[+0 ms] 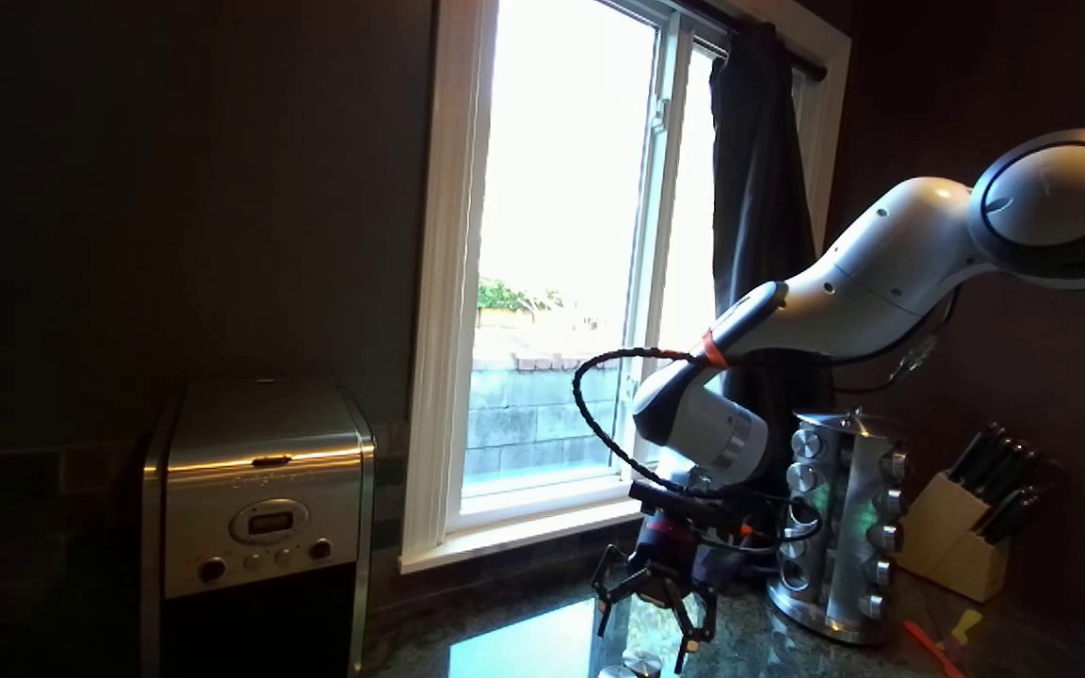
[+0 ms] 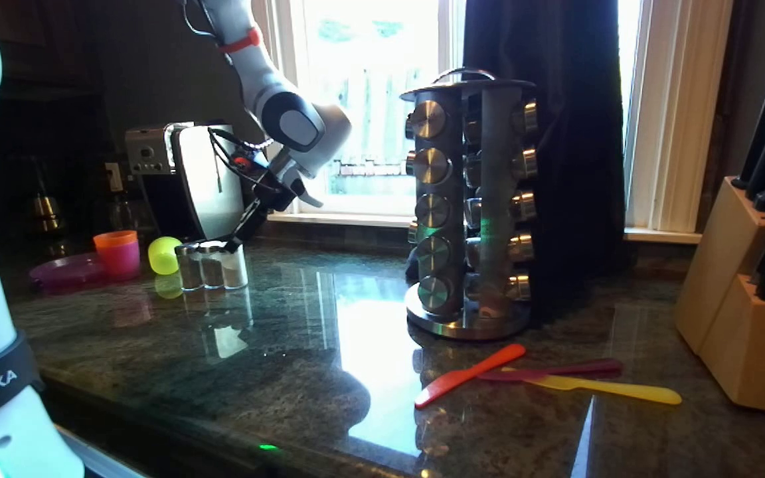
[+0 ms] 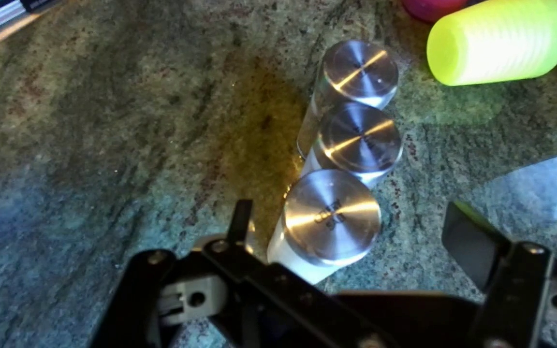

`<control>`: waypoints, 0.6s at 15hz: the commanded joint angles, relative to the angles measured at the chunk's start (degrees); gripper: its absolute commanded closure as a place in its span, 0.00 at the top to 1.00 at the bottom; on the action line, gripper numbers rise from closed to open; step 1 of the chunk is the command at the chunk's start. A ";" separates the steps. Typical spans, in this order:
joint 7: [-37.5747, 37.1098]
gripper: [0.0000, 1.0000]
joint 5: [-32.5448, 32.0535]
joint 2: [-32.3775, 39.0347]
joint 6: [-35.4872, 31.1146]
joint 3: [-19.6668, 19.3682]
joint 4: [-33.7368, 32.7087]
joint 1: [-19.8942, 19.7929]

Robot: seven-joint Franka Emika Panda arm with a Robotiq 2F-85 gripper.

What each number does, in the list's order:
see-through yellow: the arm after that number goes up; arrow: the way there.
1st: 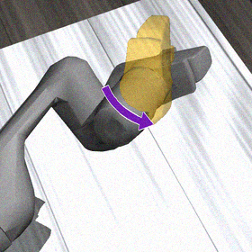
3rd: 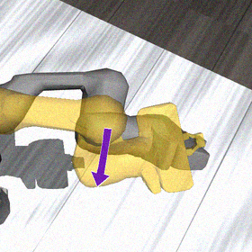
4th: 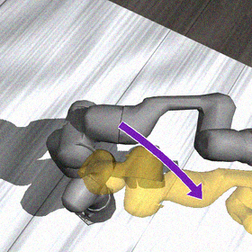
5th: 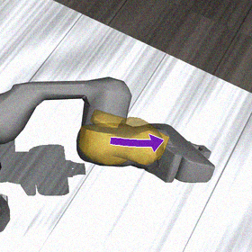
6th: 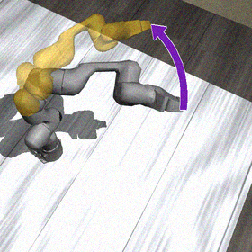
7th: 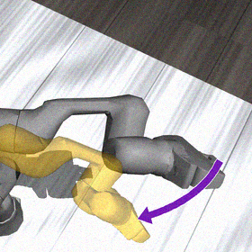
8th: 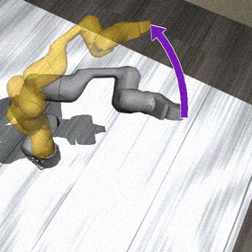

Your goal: Remove one bottle from the rack

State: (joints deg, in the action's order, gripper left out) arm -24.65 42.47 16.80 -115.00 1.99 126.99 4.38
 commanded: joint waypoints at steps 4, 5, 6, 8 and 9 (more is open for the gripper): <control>-6.99 1.00 -17.91 -21.95 0.18 2.63 12.61 4.45; -7.60 1.00 -20.60 -25.34 1.21 3.56 13.65 4.56; -8.19 1.00 -23.12 -28.56 2.54 4.53 14.44 4.55; -8.32 1.00 -27.86 -35.21 6.35 6.38 15.35 4.12; -7.80 1.00 -29.94 -38.58 8.49 7.17 15.61 3.88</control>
State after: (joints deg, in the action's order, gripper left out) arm -31.81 18.26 -10.51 -110.60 7.11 138.64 8.67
